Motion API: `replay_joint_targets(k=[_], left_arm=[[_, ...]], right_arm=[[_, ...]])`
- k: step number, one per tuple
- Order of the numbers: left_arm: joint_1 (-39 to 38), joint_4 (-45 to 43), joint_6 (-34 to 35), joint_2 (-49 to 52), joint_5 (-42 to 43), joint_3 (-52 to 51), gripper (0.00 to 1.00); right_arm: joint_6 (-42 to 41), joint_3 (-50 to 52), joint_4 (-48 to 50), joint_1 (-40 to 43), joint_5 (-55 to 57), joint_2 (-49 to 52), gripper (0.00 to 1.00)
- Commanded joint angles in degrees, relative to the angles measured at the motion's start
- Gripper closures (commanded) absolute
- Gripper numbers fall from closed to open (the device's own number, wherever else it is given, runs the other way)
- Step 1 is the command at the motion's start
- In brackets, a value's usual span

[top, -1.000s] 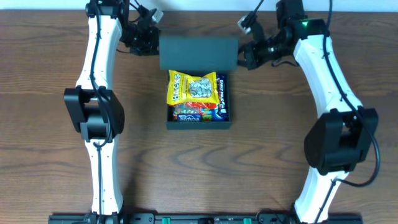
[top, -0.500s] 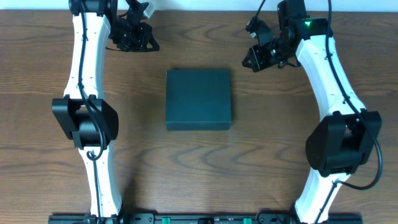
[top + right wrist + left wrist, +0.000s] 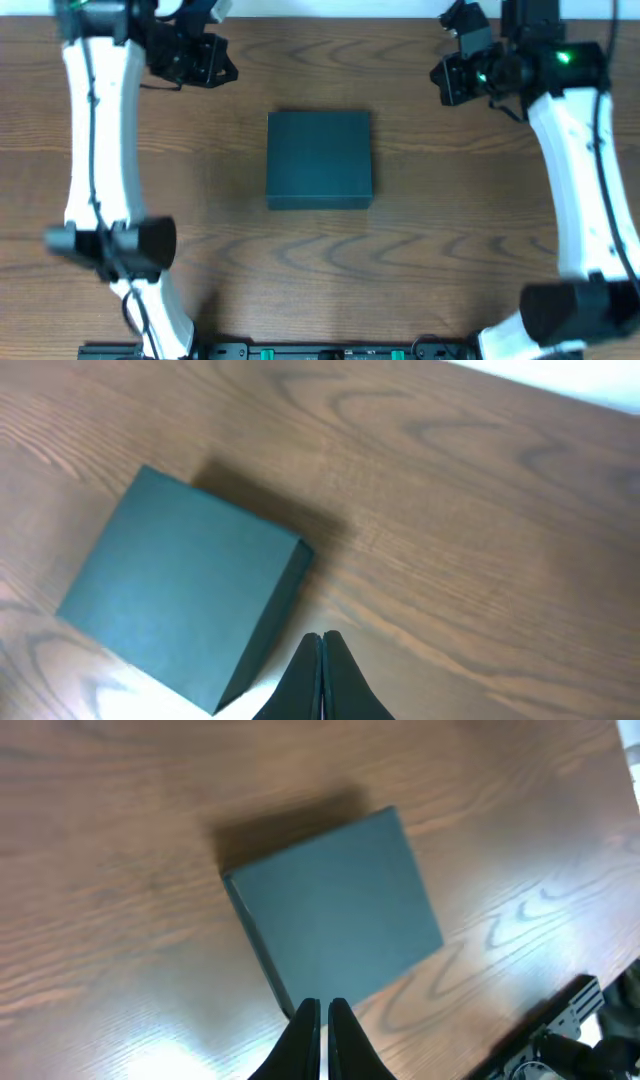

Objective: Pack container

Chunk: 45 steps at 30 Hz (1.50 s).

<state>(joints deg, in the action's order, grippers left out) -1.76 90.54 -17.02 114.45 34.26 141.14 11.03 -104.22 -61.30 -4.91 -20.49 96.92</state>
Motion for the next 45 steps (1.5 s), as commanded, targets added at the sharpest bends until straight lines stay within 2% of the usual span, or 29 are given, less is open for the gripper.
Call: replay_joint_targets(k=[1,6,8,11,16,21,24,25,26,27,28,32,45], left_arm=[[-1.6,0.7,-1.2,-3.9,-3.3,-1.8,0.94],[-1.7,-0.8,-2.8,-11.8,-3.3,-10.6,0.94],[-1.7,-3.3,-3.6,-17.2,-3.1,-18.5,0.94],[-1.6,-9.7,-4.7,-28.2,-3.1,-35.8,0.94],[-1.6,-20.0,-4.6,-46.4,1.0,-63.0,0.94],[-1.6,-24.2,-0.5,-58.9,1.8,-78.0,0.94],[-1.7,-25.3,1.1,-63.2,1.7,-81.9,0.94],[-1.7,-25.6,2.3,-64.0,1.4,-82.5,0.85],[-1.7,-25.9,3.7,-64.1,1.3,-82.6,0.05],[-1.7,-26.1,4.8,-64.1,1.3,-82.6,0.05],[-1.7,-26.2,5.7,-64.0,1.3,-82.6,0.04],[-1.7,-25.2,9.9,-64.0,1.2,-82.6,0.05],[-1.7,-24.7,9.8,-64.0,1.1,-82.6,0.05]], right_arm=[[1.2,7.6,1.9,0.1,0.1,-6.5,0.98],[1.2,20.8,4.7,0.1,0.1,-19.3,0.98],[0.3,26.0,5.5,0.1,0.1,-24.7,0.98],[-1.2,33.9,5.8,0.1,0.2,-33.5,0.98],[-8.8,48.2,5.3,0.0,-1.0,-49.2,0.98],[-15.4,58.5,2.2,0.0,-6.4,-63.4,0.98],[-21.6,62.5,1.2,0.0,-7.4,-70.1,0.98],[-24.5,63.5,1.2,0.0,-7.4,-72.1,0.77],[-26.9,64.2,1.2,0.0,-7.4,-73.2,0.47],[-28.8,64.8,0.8,0.0,-7.4,-73.8,0.07],[-30.3,65.1,0.2,0.0,-7.4,-74.1,0.01],[-33.3,66.6,-1.2,0.0,-7.3,-74.0,0.01],[-34.1,67.0,-1.4,0.0,-6.7,-74.0,0.01]])
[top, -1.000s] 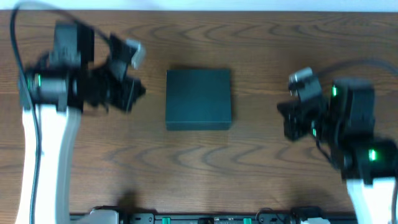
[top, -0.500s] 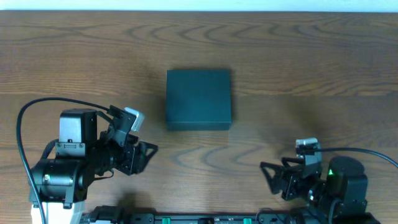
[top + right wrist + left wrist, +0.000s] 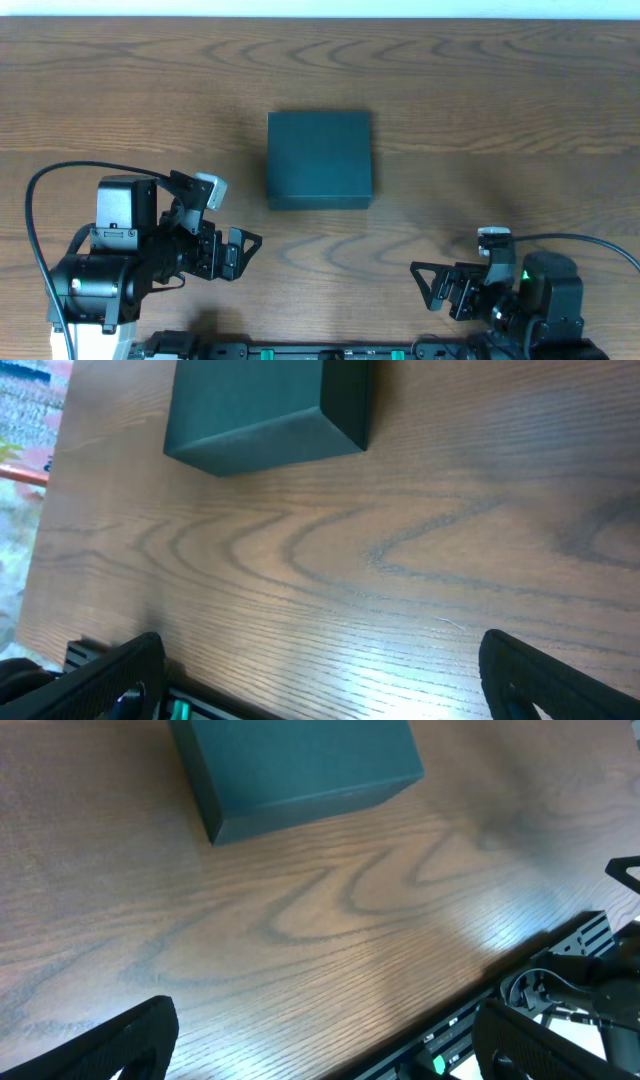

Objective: Pack container

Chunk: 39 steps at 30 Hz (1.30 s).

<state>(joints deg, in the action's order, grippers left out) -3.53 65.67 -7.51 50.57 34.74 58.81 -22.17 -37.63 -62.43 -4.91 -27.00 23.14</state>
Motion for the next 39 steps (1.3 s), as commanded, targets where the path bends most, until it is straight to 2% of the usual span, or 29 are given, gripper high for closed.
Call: replay_joint_targets(k=[1,4,9,13,16,19,25,35,39], left_arm=[[0.1,0.2,0.3,-0.1,0.6,-0.3,0.05],[0.1,0.1,0.2,-0.1,-0.6,-0.3,0.05],[0.1,-0.8,0.2,-1.8,-13.3,-0.3,0.05],[0.2,-11.1,0.3,-6.3,-22.1,-2.4,0.05],[0.7,-21.0,0.3,-11.8,-26.7,-8.2,0.05],[3.0,-31.2,1.9,-19.4,-27.7,-18.2,0.05],[7.9,-41.5,7.4,-31.6,-27.2,-33.6,0.05],[8.5,-44.9,8.0,-45.5,-27.7,-47.8,0.05],[8.4,-49.5,8.5,-49.3,-27.7,-53.5,0.05]], right_arm=[[-0.9,0.4,-0.2,0.0,-0.2,-0.2,0.01],[-0.9,0.4,-0.2,0.0,-0.2,-0.2,0.01],[-0.9,0.4,-0.2,0.0,-0.2,-0.2,0.01],[-0.9,0.4,-0.2,0.0,-0.2,-0.2,0.01],[-0.9,0.4,-0.2,0.0,-0.2,-0.2,0.01],[-0.9,0.4,-0.2,0.0,-0.2,-0.2,0.01],[-0.9,0.4,-0.2,0.0,-0.2,-0.2,0.01],[-0.9,0.4,-0.2,0.0,-0.2,-0.2,0.01],[-0.9,0.4,-0.2,0.0,-0.2,-0.2,0.01]])
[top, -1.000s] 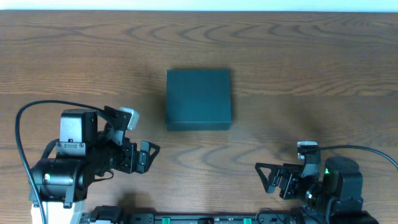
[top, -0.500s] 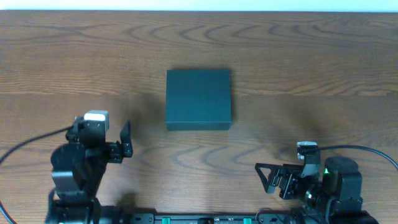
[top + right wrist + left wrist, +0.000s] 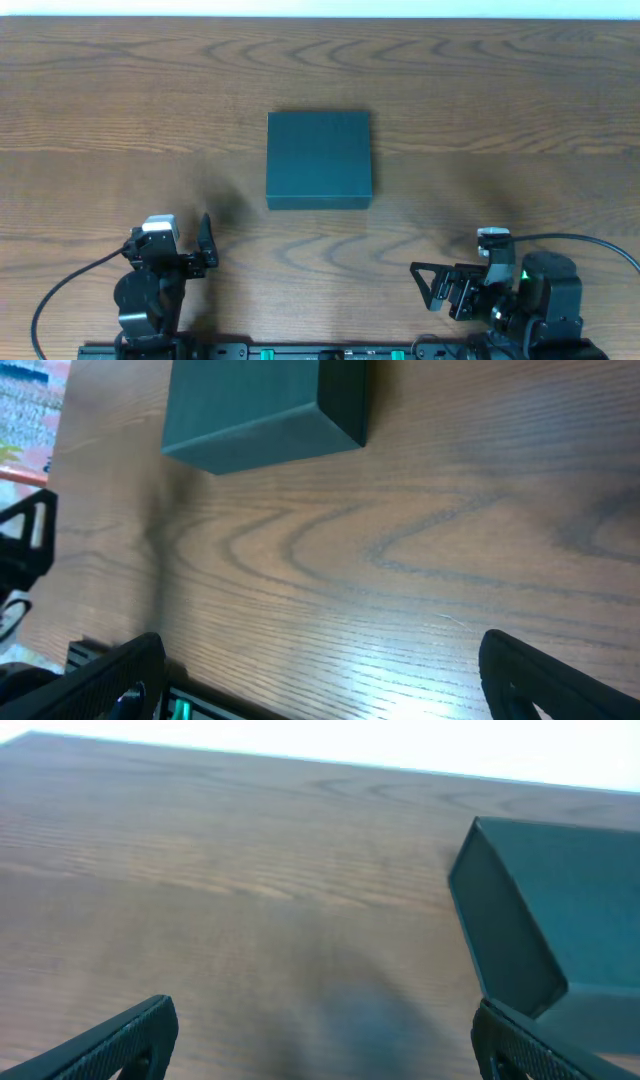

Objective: Pack container

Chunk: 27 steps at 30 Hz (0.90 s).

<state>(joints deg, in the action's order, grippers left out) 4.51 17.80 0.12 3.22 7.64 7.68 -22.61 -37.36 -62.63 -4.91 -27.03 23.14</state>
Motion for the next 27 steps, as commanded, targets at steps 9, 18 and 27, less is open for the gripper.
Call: replay_joint_targets(k=[9,18,27], left_arm=[[0.3,-3.1,1.4,-3.0,-0.6,-3.1,0.05],[0.3,-3.1,1.4,-3.0,-0.6,-3.1,0.05],[0.3,-3.1,1.4,-3.0,-0.6,-3.1,0.05]], right_arm=[[-0.5,0.2,0.0,0.0,-0.1,-0.2,0.01],[-0.5,0.2,0.0,0.0,-0.1,-0.2,0.01],[-0.5,0.2,0.0,0.0,-0.1,-0.2,0.01]])
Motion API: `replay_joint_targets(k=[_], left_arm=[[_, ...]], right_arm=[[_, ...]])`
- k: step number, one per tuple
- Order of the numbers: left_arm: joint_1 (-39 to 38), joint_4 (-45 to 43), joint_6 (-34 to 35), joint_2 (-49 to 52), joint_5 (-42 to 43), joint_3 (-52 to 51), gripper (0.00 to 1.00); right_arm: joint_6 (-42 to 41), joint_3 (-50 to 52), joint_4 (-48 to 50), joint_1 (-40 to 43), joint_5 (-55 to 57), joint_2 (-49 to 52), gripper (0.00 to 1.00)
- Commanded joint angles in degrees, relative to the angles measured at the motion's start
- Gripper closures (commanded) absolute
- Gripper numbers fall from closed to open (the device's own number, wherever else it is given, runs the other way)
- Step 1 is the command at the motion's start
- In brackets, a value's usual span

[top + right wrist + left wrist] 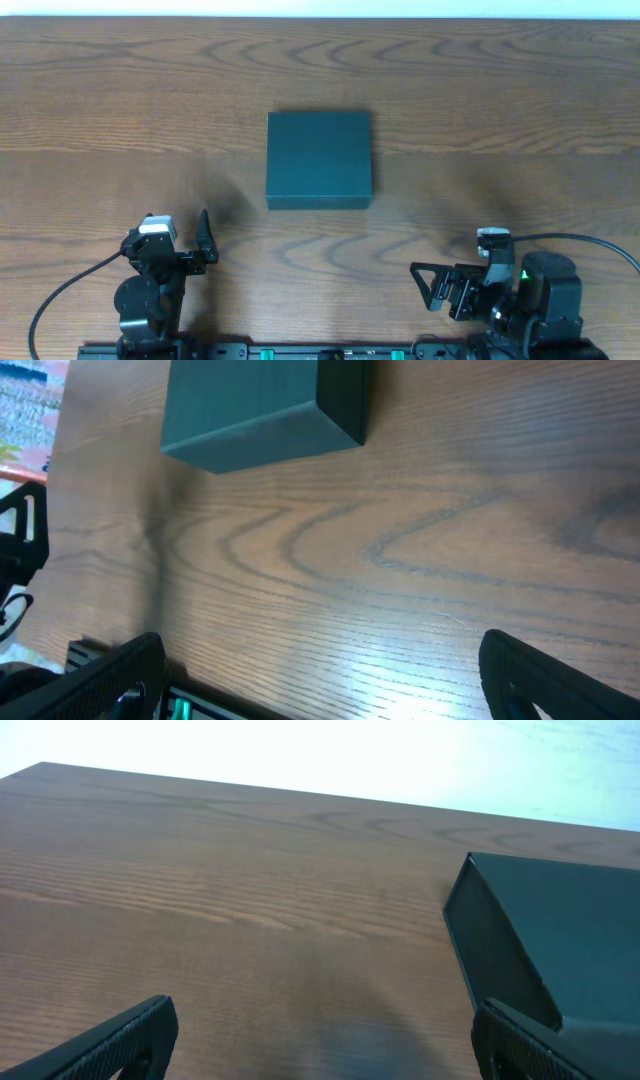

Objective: Pack container

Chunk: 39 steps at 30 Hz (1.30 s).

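Note:
A closed dark teal box (319,160) lies flat in the middle of the wooden table (500,90). Its near left corner shows in the left wrist view, box (560,950), and its near edge in the right wrist view, box (265,405). My left gripper (172,240) rests at the near left, facing the far side, open and empty (320,1050). My right gripper (425,288) rests at the near right, pointing left, open with only bare wood between its fingers (325,680). Both are well clear of the box.
A black rail (320,352) with green lights runs along the table's near edge. Cables loop from both arm bases. The left gripper's finger (20,530) shows at the left edge of the right wrist view. The table's far edge (250,788) meets a pale wall.
The left wrist has tipped up a little, so more of the far wall shows and the box sits slightly lower in its view. The right arm and the box have not moved.
Both arms were stretched over the far side of the table with shut grippers looking down on the closed box. Then both were back at the near edge with grippers open. The left arm then stood folded lower at the near left, where it stays. The box stayed put throughout.

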<state>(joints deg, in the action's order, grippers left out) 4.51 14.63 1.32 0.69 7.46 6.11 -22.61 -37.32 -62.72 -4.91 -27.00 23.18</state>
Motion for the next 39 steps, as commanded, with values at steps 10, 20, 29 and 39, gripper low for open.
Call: replay_joint_targets(k=[10,20,29,39], left_arm=[[0.3,0.1,0.2,-0.4,-0.4,-1.6,0.05],[0.3,0.1,0.2,-0.4,-0.4,-1.6,0.05],[0.3,0.1,0.2,-0.4,-0.4,-1.6,0.05],[0.3,0.1,0.2,-0.4,-0.4,-1.6,0.05]], right_arm=[[3.7,1.5,2.3,-0.1,19.3,-3.7,0.01],[17.3,22.6,19.6,-1.0,19.9,-22.0,0.01],[16.7,27.9,20.0,-1.4,18.6,-22.9,0.01],[16.7,27.9,20.0,-1.4,18.6,-22.9,0.01]])
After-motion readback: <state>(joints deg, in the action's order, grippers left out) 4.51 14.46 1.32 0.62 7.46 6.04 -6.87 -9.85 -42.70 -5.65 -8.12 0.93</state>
